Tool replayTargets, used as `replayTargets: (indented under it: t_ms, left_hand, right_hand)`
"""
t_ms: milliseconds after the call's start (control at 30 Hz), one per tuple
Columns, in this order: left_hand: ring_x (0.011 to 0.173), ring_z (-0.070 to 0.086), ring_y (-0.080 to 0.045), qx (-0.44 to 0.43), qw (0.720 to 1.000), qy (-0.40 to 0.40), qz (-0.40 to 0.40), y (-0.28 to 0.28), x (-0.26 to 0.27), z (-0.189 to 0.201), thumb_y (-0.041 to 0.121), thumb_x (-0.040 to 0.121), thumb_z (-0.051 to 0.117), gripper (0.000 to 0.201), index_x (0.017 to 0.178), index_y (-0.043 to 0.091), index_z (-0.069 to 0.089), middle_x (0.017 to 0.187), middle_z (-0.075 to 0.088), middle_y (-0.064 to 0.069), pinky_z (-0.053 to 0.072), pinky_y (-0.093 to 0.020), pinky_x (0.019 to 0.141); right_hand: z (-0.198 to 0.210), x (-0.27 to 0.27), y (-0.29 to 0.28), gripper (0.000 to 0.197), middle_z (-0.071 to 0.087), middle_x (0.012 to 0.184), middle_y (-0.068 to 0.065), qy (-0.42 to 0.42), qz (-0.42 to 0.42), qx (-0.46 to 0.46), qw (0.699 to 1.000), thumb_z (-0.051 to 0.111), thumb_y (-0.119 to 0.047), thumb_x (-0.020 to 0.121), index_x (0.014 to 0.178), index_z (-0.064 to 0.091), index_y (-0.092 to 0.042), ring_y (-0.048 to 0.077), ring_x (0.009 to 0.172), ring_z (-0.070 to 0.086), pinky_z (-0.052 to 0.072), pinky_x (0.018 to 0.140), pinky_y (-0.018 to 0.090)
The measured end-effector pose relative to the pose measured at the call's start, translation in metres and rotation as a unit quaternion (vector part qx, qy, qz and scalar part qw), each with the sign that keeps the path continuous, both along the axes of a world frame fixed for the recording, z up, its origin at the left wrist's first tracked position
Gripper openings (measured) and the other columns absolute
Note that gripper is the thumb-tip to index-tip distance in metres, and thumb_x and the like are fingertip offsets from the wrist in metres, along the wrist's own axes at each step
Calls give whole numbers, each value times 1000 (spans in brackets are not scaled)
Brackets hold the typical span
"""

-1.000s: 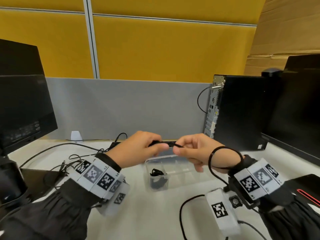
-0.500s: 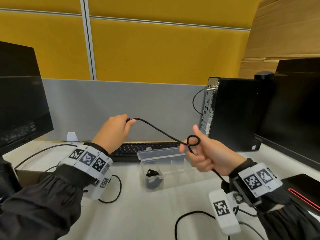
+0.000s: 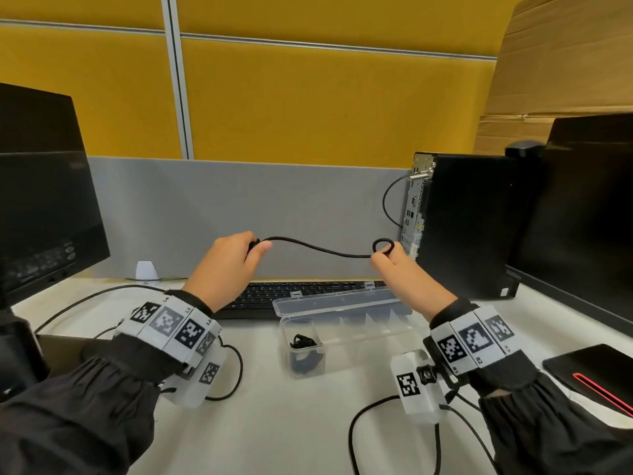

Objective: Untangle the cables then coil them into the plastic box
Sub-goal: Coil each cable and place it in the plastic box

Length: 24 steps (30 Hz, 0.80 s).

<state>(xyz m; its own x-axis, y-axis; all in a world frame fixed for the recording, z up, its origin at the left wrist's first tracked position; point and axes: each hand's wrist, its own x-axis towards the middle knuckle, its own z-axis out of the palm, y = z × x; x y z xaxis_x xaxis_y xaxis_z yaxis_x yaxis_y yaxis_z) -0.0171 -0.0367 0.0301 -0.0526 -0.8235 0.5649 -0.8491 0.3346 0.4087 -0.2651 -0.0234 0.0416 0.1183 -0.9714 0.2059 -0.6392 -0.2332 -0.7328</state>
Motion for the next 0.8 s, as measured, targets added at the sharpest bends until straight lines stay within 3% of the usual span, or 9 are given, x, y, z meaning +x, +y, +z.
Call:
replayTargets:
  t_ms: [133,200,300,367,467,500,600,733,800]
  left_hand:
    - [55,42,-21,5,1000,-3,9,-1,4,0,34,97,42,42,74,-1,50,60,49,-9,32,-31,53]
    - [60,46,-25,5,1000,4,25,-3,8,1,32,97,42,42,76,-3,52,65,53,-12,33,-32,54]
    - [68,52,-32,-3,998,31,59,-5,18,1,32,97,43,43,78,-5,54,72,59,-18,34,-36,59]
    - [69,53,-32,3,997,36,67,-6,21,-1,33,97,43,42,77,-3,54,75,61,-19,37,-37,62]
    - [67,53,-29,13,997,53,61,-4,19,-4,33,97,42,43,80,-4,55,80,64,-21,42,-38,64]
    - [65,51,-28,16,996,63,60,-4,18,-5,33,97,42,44,81,-6,56,80,63,-22,42,-37,63]
    - [59,45,-23,28,993,95,59,-3,18,-5,33,97,42,46,84,-8,57,67,56,-16,36,-31,56]
    - [56,45,-15,44,991,116,53,-2,19,-6,32,98,41,41,78,-1,58,57,49,-1,36,-26,54]
    - [56,46,-16,36,990,123,56,-3,23,-4,31,98,41,40,75,2,57,57,49,0,34,-29,55]
  right_hand:
    - [-4,-7,-8,21,48,86,6,84,25,36,995,36,-21,100,105,46,-3,19,79,45,37,72,33]
    - [-5,-14,-7,22,55,91,5,130,73,55,987,42,-22,99,97,56,-6,18,86,51,42,82,33]
    - [-6,-21,-3,28,57,75,-6,201,123,50,971,47,-33,97,77,64,-22,7,68,52,42,70,18]
    - [-7,-23,-2,29,59,69,-8,215,124,33,968,50,-36,95,70,63,-27,3,61,52,41,67,15]
    - [-9,-18,-2,21,69,82,3,148,130,31,980,46,-26,98,79,54,-22,0,59,61,48,60,15]
    - [-10,-16,0,18,69,86,6,108,140,54,983,43,-24,99,84,50,-19,7,62,66,53,58,20]
    - [-11,-9,3,15,70,100,5,46,186,79,978,36,-24,101,91,43,-15,20,87,70,52,80,35]
    - [-12,-4,4,20,64,120,-8,-30,234,56,970,32,-24,102,100,45,-8,10,101,64,36,90,12]
    - [-12,-8,1,22,63,121,-7,-54,226,61,971,32,-24,102,100,45,-6,8,105,63,37,88,8]
